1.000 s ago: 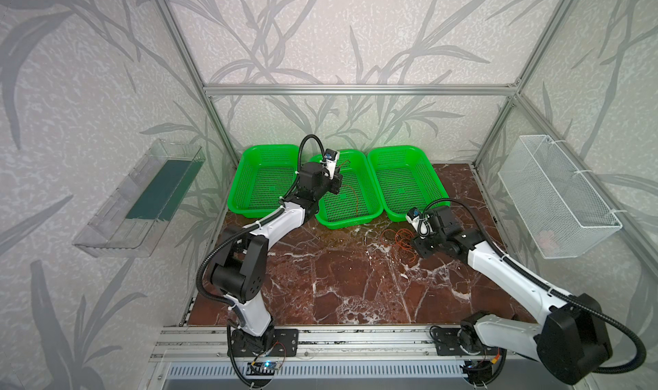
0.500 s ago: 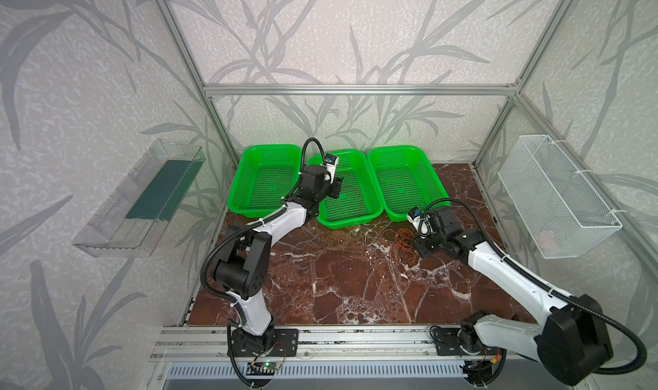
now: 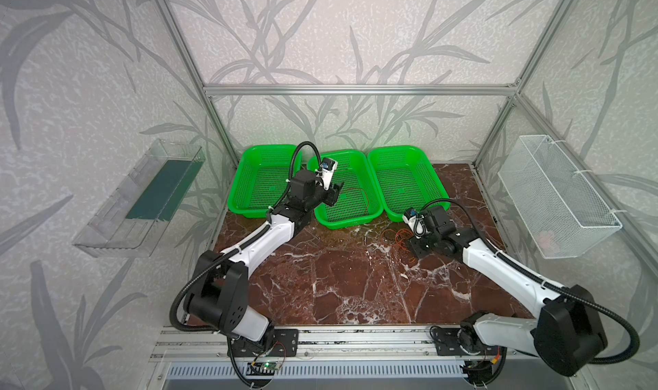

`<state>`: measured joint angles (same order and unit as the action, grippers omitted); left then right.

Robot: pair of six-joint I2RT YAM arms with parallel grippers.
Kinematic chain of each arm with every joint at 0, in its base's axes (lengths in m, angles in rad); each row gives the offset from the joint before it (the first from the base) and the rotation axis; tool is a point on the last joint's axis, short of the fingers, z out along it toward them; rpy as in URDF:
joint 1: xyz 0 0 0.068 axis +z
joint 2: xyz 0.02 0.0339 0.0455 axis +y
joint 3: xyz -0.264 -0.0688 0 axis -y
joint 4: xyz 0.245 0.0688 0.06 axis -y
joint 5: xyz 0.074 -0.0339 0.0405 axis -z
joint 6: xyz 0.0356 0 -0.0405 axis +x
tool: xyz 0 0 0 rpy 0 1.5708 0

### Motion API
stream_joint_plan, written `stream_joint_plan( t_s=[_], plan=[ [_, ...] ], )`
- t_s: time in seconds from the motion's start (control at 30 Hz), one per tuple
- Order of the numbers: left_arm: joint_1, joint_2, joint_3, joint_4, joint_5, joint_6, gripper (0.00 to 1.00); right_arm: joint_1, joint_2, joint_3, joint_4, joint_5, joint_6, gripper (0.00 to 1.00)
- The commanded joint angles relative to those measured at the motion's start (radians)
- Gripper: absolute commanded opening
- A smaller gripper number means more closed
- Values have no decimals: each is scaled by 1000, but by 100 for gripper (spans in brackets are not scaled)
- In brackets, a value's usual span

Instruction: Untangle the cables

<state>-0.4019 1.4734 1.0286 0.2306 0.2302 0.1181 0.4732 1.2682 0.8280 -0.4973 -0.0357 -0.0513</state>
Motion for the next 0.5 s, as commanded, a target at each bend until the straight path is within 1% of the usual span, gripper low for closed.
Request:
stream_joint_plan(
  t_s=[0.0,0.13,0.27,0.37,0.47],
  plan=[
    [-40,-97,-83,-64,52,83,56,72,43,41,25,47,24,53],
    [-104,-205,-190,-89,48,118,56,112,133,89,35,56,34,53],
    [-147,-280,-263,-92,42,104,56,122,224,123,44,84,39,51],
    [-167,-318,-295,-107,33,103,55,124,278,145,35,119,28,46],
    [-179,-341,-315,-121,20,108,56,143,294,150,38,177,1,39]
  ],
)
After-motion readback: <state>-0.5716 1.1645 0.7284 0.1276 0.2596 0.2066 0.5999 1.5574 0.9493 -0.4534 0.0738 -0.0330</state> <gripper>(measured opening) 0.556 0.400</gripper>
